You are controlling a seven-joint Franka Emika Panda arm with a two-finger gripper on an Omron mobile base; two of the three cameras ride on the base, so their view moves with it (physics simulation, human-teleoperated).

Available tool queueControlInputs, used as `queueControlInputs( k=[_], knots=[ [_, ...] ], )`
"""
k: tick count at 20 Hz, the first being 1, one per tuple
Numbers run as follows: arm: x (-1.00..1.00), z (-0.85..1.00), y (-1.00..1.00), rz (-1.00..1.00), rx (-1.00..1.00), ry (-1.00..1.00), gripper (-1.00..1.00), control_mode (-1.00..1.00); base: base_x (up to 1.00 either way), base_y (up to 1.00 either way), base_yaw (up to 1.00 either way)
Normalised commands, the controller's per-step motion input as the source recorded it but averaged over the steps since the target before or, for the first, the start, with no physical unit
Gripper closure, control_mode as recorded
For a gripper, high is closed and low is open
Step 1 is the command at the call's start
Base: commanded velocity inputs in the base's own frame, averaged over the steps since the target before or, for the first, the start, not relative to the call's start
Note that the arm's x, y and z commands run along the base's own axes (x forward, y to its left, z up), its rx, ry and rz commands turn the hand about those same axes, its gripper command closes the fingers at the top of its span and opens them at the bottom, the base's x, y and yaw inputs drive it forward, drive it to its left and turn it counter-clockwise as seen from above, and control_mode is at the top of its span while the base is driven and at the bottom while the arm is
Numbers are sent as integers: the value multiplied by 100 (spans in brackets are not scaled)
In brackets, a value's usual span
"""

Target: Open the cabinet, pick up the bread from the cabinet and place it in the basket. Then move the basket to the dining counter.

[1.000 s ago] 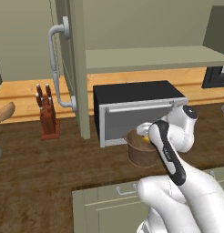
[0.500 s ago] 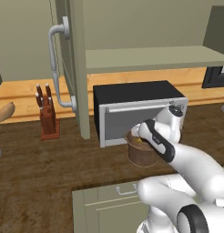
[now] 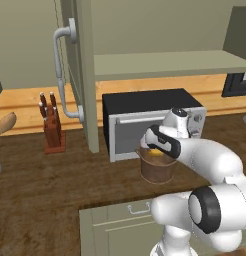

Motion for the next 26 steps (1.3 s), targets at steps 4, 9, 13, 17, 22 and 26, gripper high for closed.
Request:
queueControlInputs(
  k=[4,9,13,17,22,26],
  knots=[
    [-1,-36,0,0,-8,3,-100,-100,0,0,0],
    [1,-25,0,0,-4,0,-100,-100,0,0,0],
    [8,-14,0,0,0,0,-100,-100,0,0,0],
    [16,-6,3,0,0,-7,-100,-100,0,0,0],
    [43,0,12,0,0,-17,-100,-100,0,0,0],
    [42,1,15,-1,0,-18,-100,-100,0,0,0]
  ],
)
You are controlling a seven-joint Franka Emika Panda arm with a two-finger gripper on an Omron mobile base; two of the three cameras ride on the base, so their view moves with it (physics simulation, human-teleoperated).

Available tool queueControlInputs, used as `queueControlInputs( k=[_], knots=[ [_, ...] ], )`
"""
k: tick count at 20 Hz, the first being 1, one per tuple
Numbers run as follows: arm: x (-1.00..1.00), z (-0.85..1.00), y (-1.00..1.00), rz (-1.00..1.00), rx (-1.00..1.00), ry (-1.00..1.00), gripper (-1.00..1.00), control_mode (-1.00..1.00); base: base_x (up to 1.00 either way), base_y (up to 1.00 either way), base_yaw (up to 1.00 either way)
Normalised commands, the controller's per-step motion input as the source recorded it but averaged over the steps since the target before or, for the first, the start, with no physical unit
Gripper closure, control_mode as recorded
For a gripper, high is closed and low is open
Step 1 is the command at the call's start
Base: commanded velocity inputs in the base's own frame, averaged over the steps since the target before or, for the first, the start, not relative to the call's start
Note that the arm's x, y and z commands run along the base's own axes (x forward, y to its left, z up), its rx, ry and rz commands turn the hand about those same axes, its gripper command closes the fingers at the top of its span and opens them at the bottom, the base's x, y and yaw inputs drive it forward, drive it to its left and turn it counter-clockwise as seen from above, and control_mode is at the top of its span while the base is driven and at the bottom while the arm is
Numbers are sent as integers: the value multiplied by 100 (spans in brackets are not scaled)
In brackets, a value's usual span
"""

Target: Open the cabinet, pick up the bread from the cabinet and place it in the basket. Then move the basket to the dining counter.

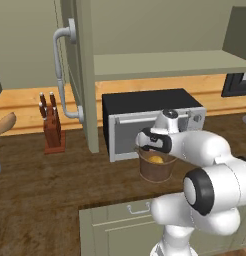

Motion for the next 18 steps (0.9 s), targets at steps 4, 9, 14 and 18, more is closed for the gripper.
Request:
queueControlInputs(
  k=[4,9,14,18],
  knots=[
    [-27,24,0,-3,0,-12,-100,-100,0,0,0],
    [-82,52,-3,-5,0,-5,-100,-100,0,0,0],
    [-62,64,-14,-13,0,0,-100,-100,0,0,0],
    [-61,15,-70,-19,0,4,-100,-100,0,0,0]
  ],
)
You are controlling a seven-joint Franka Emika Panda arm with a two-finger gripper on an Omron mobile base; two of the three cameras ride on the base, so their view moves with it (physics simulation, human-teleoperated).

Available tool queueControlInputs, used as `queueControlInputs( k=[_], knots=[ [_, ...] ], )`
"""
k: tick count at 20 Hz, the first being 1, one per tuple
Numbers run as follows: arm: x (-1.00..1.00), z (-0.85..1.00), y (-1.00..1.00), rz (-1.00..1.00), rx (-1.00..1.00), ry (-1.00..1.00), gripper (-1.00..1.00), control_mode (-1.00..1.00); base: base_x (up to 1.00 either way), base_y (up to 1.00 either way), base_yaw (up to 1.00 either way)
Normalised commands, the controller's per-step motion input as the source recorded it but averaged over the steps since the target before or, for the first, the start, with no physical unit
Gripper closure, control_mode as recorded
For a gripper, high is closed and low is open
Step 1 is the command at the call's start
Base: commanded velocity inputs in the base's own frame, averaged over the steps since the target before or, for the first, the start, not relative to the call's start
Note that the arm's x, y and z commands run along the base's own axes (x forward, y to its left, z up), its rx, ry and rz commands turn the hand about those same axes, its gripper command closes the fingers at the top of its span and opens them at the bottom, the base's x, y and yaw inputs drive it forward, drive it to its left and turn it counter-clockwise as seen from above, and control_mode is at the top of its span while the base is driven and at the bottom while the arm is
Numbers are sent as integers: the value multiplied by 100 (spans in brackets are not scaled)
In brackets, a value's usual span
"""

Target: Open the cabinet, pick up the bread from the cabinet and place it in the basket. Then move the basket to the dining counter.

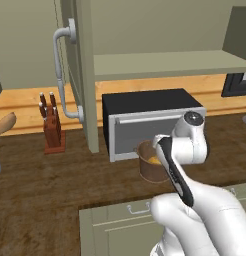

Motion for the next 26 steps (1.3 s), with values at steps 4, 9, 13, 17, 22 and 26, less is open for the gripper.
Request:
queueControlInputs(
  k=[4,9,13,17,22,26],
  knots=[
    [-27,-10,-34,-19,0,8,-100,-100,0,0,0],
    [26,-15,10,-12,0,3,-100,-100,0,0,0],
    [32,-21,15,-9,0,3,-100,-100,0,0,0],
    [31,-51,0,-7,0,13,-100,-100,0,0,0],
    [5,-64,0,-9,0,16,-100,-100,0,0,0],
    [0,-68,0,-9,0,12,-100,-100,0,0,0]
  ],
)
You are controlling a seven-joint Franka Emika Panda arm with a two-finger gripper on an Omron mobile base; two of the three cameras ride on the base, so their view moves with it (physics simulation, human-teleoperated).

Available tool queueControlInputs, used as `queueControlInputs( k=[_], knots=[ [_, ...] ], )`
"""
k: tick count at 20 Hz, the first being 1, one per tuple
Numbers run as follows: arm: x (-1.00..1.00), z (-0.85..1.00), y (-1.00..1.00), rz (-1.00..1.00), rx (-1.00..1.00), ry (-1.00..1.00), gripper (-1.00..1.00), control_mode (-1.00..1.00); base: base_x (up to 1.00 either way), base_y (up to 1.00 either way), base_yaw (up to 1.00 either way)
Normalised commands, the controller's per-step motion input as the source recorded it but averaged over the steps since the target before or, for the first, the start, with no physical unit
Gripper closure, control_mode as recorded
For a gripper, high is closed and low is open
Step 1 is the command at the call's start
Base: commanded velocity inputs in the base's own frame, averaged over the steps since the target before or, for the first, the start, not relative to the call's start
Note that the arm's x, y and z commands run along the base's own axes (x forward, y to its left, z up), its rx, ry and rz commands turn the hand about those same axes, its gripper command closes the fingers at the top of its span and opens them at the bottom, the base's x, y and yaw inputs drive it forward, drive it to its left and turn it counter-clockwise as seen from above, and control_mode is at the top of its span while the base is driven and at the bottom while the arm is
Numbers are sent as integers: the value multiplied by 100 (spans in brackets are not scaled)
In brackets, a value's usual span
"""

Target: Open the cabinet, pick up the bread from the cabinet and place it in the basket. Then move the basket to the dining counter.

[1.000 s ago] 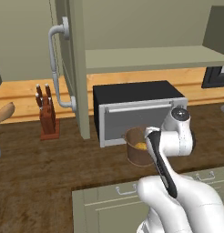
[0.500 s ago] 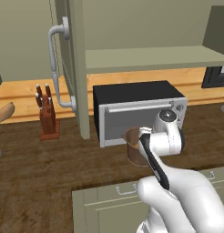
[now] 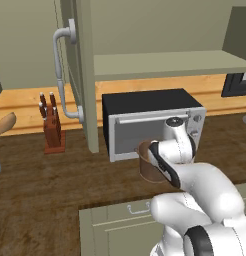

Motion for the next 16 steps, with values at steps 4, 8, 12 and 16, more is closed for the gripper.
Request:
queueControlInputs(
  k=[4,8,12,16],
  knots=[
    [-4,-83,0,-9,0,11,100,-100,0,0,0],
    [-35,-87,0,-7,1,3,100,-100,0,0,0],
    [-31,-44,-8,-9,9,0,100,-100,0,0,0],
    [-35,-6,-10,-10,11,0,100,-100,0,0,0]
  ],
)
